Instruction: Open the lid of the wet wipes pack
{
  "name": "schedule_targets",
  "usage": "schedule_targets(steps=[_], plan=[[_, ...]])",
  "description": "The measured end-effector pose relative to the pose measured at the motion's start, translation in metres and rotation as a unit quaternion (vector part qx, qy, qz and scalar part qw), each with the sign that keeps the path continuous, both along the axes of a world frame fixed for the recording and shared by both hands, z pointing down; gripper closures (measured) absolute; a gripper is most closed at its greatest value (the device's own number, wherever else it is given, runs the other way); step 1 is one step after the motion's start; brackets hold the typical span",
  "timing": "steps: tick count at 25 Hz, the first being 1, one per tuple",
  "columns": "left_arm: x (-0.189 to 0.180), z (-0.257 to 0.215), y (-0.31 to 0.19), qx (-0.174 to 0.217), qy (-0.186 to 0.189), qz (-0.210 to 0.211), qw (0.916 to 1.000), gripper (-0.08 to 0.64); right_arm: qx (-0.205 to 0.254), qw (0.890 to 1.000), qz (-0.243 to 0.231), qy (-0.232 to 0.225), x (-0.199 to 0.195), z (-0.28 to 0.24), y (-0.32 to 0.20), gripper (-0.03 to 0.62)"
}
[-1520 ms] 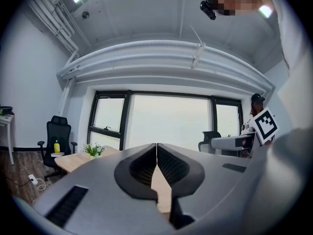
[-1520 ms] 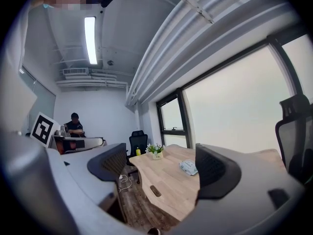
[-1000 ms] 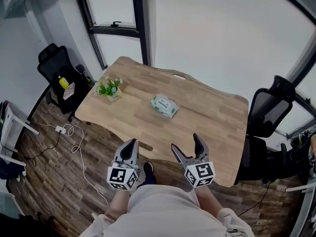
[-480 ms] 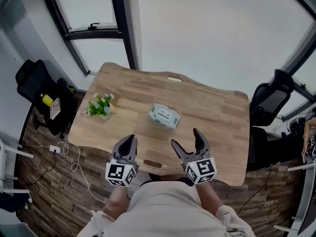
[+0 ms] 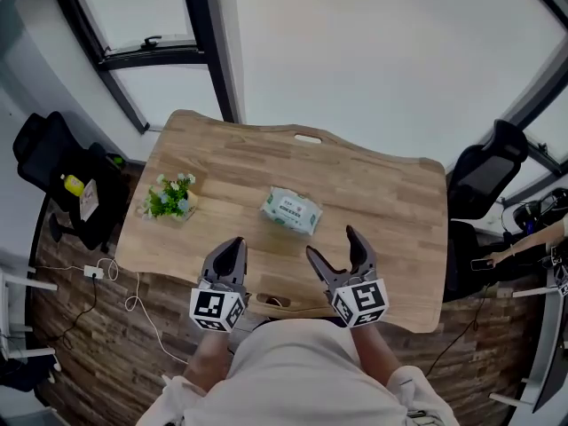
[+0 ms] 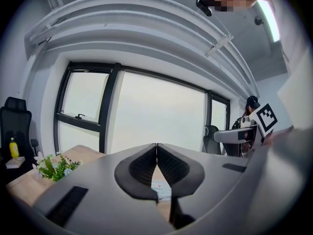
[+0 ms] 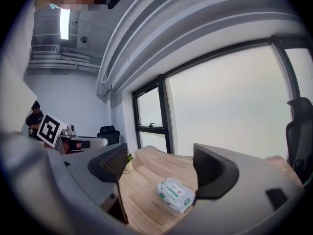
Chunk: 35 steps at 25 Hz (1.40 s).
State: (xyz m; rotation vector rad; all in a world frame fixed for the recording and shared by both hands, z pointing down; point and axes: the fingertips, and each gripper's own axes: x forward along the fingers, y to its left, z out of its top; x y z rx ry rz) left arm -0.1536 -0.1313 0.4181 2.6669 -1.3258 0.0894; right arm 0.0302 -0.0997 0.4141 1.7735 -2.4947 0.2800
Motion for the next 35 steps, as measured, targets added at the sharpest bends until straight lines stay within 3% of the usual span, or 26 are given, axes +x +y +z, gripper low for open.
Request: schedule_targets(steps=[15,35], plan=[[0.024,0.018,-0.01,-0.027,-0.027,-0.029,0.9989,0.539,-0.02,0.999,-0.046,-0.007,0.013,0.016,-0.022,0.193],[0.046,0.086,-0.05,-0.076,-0.089,0.021,0.9929,0.538,-0.073,0.996,-0.054,0.026,0.004,0.08,-0.062,0.21]])
